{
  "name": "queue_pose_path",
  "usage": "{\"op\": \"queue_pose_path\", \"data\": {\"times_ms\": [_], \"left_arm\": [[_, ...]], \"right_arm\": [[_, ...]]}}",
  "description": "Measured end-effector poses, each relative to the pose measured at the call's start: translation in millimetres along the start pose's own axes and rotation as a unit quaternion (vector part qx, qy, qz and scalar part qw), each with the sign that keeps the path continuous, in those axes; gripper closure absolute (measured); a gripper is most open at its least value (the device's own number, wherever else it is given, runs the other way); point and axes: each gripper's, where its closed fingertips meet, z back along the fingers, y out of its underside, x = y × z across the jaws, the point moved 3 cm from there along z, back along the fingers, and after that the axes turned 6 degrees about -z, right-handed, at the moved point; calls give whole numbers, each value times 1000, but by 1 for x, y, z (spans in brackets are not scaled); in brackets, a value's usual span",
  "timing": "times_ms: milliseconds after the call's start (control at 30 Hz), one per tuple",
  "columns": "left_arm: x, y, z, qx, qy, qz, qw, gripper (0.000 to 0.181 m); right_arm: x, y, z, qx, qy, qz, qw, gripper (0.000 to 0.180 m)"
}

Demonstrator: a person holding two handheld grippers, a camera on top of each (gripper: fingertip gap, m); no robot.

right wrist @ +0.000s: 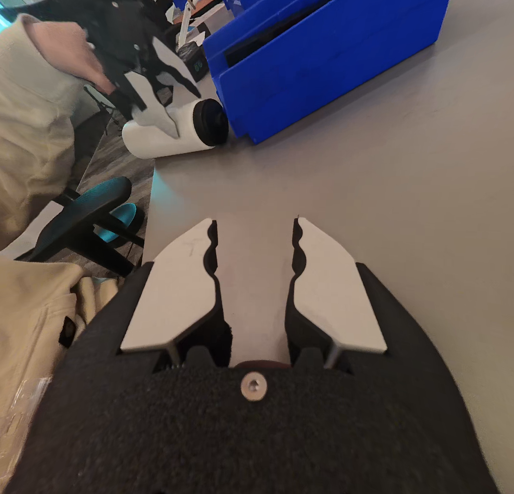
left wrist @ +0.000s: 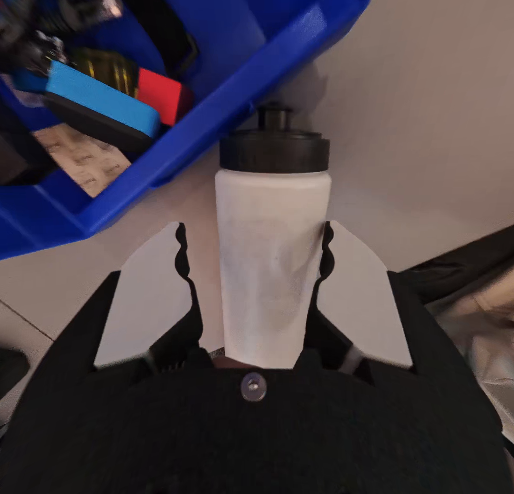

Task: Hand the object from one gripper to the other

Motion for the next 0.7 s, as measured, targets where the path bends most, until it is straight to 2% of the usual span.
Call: {"op": "queue_pose_path", "data": {"times_ms": [33, 100, 133, 300, 433, 533, 700], "left_arm": [[-1, 2, -8, 8, 6, 1, 1000, 86], [-9, 1, -18, 16, 32, -1, 999, 98], [-12, 1, -22, 21, 29, -9, 999, 97], [-18, 2, -31, 62, -9, -39, 997, 92], [-15, 4, -28, 35, -39, -42, 998, 93], [-8, 5, -6, -22, -89, -5, 996, 93], [0, 0, 64, -129, -190, 54, 972, 93]], "right_arm": [[1, 2, -2, 6, -1, 4, 1000, 128], [2, 6, -4, 20, 1, 12, 1000, 128], [1, 9, -5, 26, 2, 14, 1000, 128], [2, 18, -9, 45, -7, 4, 999, 128], [1, 18, -7, 43, 2, 9, 999, 129], [-2, 16, -2, 34, 13, 17, 999, 131], [-4, 10, 3, 12, 6, -1, 1000, 132]]}}
